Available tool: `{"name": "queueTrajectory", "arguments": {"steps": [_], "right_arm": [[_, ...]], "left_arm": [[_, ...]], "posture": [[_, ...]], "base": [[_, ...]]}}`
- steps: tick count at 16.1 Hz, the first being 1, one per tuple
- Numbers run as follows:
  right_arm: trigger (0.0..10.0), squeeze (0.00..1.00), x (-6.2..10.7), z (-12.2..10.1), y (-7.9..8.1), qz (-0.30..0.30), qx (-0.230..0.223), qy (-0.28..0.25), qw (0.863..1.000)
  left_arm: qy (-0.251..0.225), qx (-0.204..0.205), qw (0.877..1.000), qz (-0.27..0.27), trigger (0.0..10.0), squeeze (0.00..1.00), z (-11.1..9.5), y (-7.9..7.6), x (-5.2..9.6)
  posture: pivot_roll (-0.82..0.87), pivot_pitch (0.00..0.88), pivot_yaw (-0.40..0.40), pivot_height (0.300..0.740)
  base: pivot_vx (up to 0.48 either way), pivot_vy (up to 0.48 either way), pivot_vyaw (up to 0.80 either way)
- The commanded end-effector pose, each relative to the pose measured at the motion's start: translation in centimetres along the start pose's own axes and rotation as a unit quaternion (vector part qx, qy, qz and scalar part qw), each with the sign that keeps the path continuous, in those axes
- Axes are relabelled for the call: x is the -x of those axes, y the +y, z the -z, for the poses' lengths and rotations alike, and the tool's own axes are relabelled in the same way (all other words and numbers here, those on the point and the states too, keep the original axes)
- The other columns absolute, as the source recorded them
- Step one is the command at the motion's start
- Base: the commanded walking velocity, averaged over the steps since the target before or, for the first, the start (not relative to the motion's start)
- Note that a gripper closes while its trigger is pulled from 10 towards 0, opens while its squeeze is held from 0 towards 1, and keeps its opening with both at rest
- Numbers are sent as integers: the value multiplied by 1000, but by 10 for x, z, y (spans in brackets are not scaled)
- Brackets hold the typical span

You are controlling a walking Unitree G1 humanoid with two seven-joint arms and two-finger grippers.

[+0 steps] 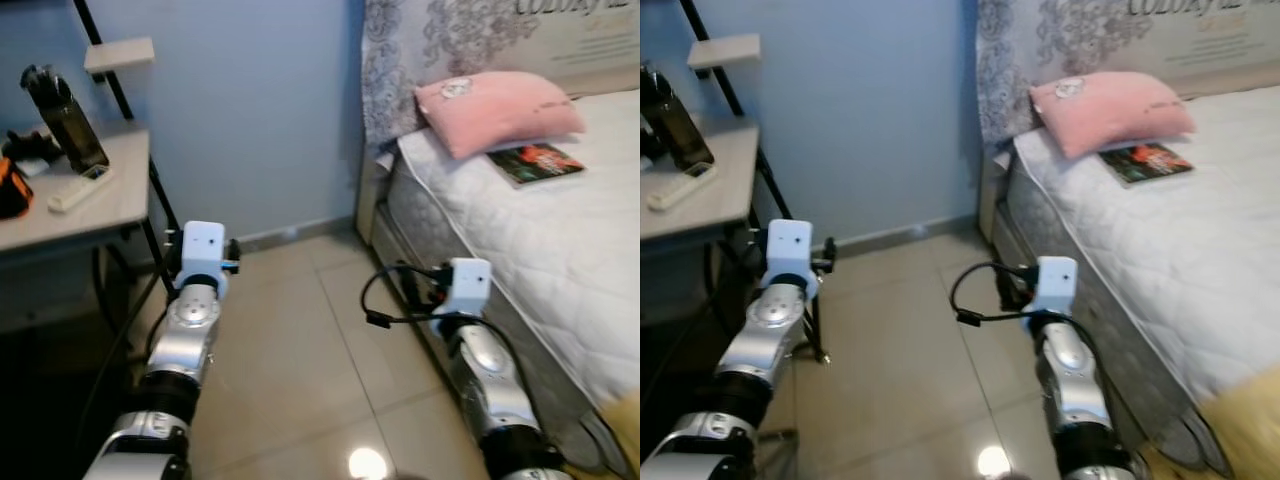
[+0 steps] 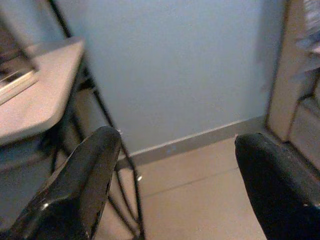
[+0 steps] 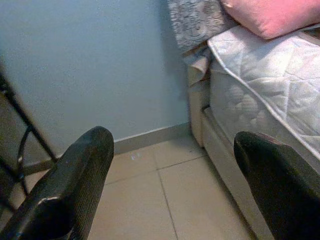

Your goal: Clean up the room

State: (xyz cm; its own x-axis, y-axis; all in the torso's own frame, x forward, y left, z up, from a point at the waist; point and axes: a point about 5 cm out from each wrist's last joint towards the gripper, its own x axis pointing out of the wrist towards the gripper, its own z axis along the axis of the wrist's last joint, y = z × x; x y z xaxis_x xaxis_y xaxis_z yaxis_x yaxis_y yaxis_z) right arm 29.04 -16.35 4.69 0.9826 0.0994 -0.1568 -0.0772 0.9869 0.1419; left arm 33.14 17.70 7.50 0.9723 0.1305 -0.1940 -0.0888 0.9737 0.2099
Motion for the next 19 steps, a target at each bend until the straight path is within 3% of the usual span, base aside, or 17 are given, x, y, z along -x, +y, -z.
{"name": "queueTrajectory", "arguments": {"steps": [1, 8, 10, 19], "right_arm": [[10000, 0, 3, 0, -6, 16, -2, -4, 1000], [10000, 0, 0, -3, -9, 28, 4, -9, 1000], [10000, 0, 0, -3, -9, 27, 8, -11, 1000], [10000, 0, 1, -2, -7, 24, 9, -19, 1000]], "left_arm": [[-12, 5, 1000, 15, 10000, 0, -9, -3, -5], [-66, -33, 995, 71, 10000, 0, -31, -5, -15], [-57, -16, 996, 64, 10000, 0, -32, 3, -19], [-63, -20, 995, 75, 10000, 0, -36, 5, -25]], "posture": [[16, 0, 55, 740], [11, 0, 60, 740], [11, 0, 61, 740], [11, 0, 70, 740]], "base": [[480, 0, 0], [480, 0, 0], [480, 0, 0], [480, 0, 87]]}}
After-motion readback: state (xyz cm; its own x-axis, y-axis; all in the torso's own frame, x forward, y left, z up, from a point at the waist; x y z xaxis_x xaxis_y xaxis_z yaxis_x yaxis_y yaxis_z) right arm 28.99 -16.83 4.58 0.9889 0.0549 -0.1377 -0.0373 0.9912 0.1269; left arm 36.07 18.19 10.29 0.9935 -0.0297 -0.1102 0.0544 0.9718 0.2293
